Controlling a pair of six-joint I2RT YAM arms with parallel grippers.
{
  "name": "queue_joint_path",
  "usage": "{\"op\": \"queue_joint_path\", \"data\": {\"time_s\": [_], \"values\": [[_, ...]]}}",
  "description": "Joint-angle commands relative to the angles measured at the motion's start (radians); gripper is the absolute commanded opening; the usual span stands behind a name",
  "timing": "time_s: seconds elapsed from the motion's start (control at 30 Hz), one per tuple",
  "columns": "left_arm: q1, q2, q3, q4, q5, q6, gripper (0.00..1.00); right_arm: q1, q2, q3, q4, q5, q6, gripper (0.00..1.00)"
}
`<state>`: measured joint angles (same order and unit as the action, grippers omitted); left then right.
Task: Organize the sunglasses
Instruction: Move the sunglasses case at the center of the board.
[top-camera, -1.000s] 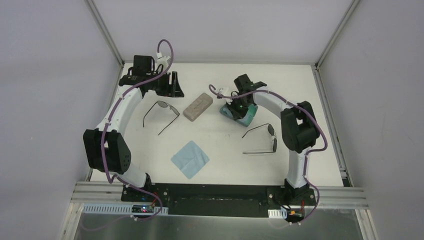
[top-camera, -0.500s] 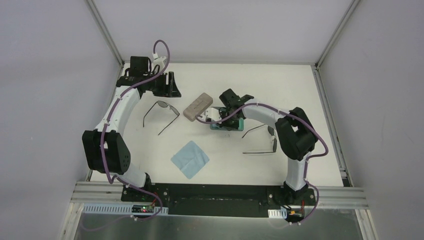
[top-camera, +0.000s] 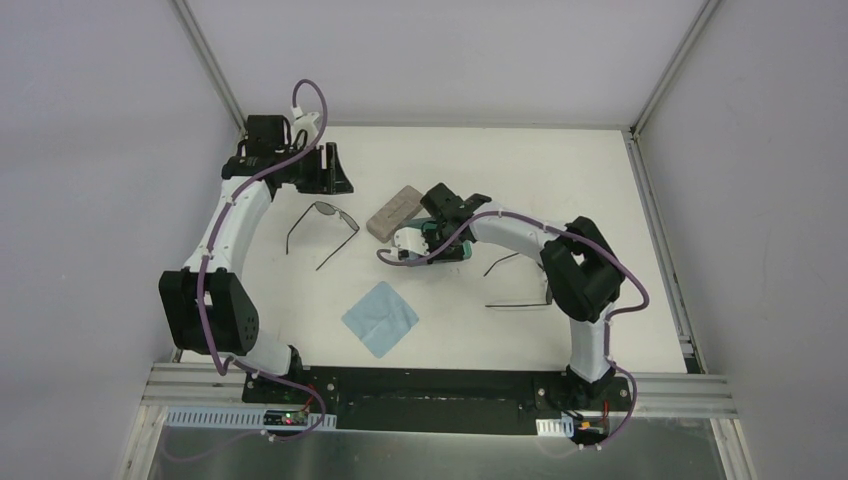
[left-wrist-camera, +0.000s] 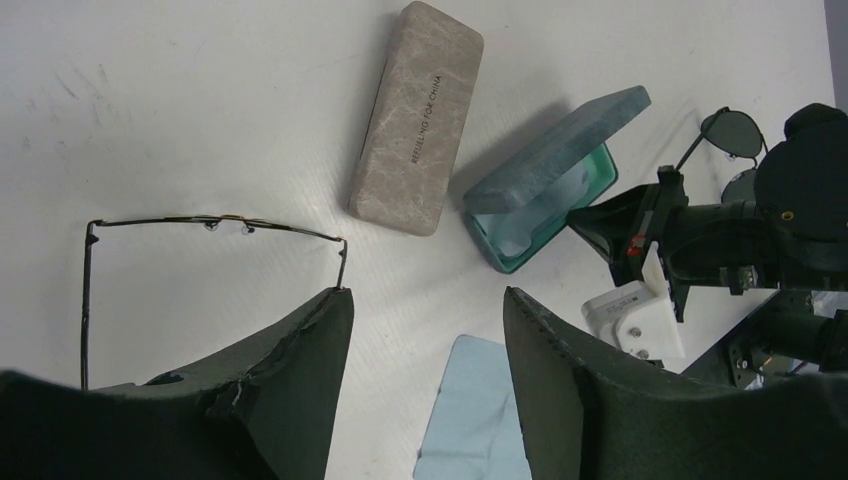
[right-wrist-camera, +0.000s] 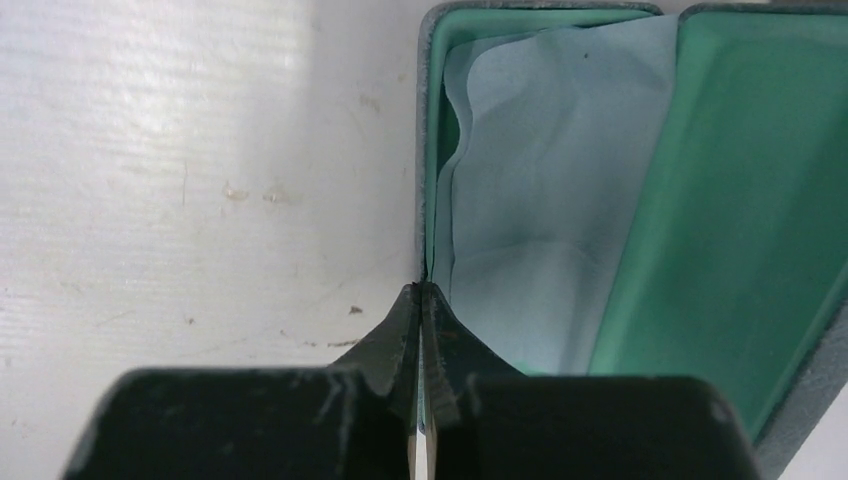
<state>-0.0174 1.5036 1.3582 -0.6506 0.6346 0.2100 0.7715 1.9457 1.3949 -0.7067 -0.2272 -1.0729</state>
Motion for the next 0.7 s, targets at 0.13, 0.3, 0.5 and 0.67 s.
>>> {"op": "queue_joint_path", "data": {"time_s": [0.13,0.3,0.5,0.67], "values": [[0.034,-0.046,-0.012,0.045,0.02,-0.025,0.59,0.044,0.056,0.137,0.035,-0.021,0.0,0.0],[0.034,-0.042,-0.01,0.048,0.032,-0.028,0.59,0.045,0.039,0.137,0.035,0.012,0.026,0.14],[0.034,-0.029,-0.004,0.058,0.045,-0.035,0.59,0.041,-0.07,0.131,0.035,-0.001,0.086,0.26],[0.034,-0.012,0.023,0.066,0.072,-0.036,0.58,0.032,-0.164,0.14,-0.011,-0.007,0.152,0.28]]}}
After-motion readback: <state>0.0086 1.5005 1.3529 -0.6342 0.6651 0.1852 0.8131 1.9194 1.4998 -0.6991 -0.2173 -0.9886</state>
